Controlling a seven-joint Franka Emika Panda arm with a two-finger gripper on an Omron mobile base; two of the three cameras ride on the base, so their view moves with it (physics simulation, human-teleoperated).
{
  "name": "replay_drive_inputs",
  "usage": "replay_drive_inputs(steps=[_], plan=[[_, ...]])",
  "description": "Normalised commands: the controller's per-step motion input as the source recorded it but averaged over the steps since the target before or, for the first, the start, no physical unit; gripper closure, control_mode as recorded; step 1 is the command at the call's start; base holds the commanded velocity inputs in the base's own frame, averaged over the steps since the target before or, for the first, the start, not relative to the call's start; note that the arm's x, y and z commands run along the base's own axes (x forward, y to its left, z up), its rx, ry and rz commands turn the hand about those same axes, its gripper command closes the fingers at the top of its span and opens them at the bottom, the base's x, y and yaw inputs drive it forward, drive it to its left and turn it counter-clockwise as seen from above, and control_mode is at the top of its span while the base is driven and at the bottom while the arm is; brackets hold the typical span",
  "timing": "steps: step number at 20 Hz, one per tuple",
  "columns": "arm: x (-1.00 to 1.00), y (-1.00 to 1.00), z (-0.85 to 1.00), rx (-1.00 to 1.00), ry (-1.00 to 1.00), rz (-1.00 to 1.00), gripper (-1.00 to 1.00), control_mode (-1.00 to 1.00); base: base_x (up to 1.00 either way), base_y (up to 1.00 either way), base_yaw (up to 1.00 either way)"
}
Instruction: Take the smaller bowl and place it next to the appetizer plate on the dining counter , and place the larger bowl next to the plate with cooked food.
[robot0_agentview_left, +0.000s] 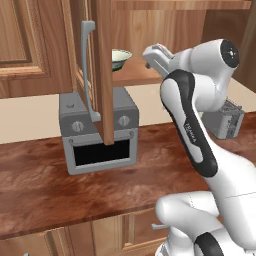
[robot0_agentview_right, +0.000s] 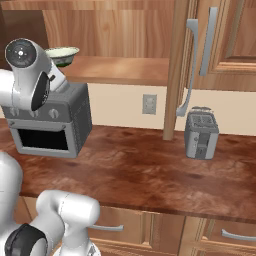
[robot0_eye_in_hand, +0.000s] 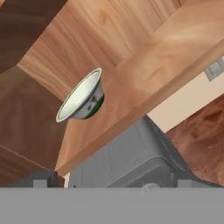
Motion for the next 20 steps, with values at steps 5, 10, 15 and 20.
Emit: replay_drive_inputs(steps=[5,10,15,20], plan=[[0.39,0.0,0.45,-0.05,0.0,0.0,-1.0,-1.0,0.0,0.0,0.0],[0.41,0.04,0.15,-0.09,0.0,0.04,-1.0,-1.0,0.0,0.0,0.0],[0.41,0.1,-0.05,-0.16,0.01,0.07,-1.0,-1.0,0.0,0.0,0.0],[0.41,0.1,-0.13,-0.11,-0.04,0.04,-1.0,-1.0,0.0,0.0,0.0]])
